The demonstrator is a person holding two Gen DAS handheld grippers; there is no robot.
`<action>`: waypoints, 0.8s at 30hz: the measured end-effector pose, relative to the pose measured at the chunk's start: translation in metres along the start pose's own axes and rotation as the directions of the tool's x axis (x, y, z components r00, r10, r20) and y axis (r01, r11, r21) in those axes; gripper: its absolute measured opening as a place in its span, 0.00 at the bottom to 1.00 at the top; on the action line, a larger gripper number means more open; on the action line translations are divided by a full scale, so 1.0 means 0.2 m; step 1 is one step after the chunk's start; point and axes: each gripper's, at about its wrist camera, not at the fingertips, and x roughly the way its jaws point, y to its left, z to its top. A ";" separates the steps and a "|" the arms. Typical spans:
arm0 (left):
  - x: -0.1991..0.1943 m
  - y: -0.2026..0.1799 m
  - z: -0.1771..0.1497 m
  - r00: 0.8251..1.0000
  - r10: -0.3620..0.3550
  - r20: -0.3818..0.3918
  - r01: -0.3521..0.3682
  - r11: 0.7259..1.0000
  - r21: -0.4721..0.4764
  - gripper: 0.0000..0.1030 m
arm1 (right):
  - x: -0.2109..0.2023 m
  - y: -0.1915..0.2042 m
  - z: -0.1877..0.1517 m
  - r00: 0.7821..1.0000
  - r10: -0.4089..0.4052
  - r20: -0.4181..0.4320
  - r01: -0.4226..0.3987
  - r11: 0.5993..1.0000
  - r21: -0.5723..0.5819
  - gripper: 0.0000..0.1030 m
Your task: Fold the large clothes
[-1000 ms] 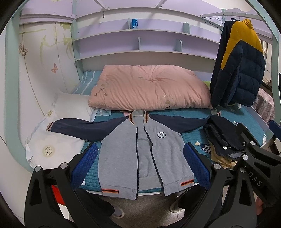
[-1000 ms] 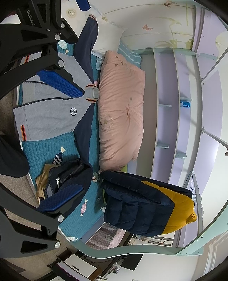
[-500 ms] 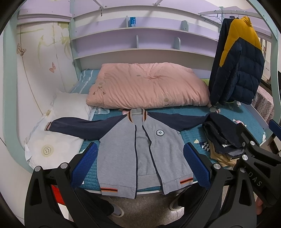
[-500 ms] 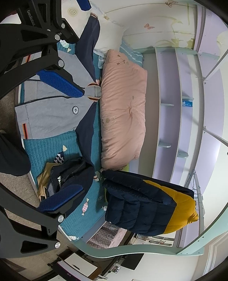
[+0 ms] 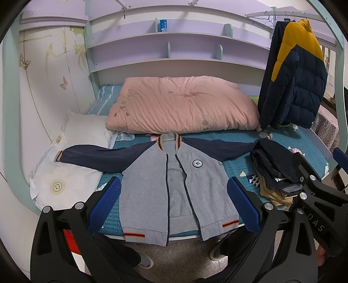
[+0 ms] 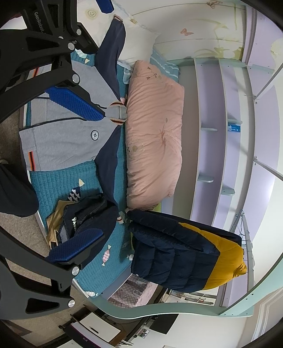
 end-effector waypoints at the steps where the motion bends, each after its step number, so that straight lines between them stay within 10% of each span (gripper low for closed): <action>1: 0.00 0.00 0.00 1.000 -0.001 -0.001 0.001 1.000 0.001 0.95 | 0.00 0.00 -0.01 1.000 0.000 -0.003 0.000 1.000 0.002 0.93; 24: 0.24 0.11 -0.01 0.990 -0.061 -0.125 0.055 0.997 -0.055 0.95 | 0.20 0.10 0.00 0.994 0.004 -0.110 -0.007 0.999 -0.032 0.93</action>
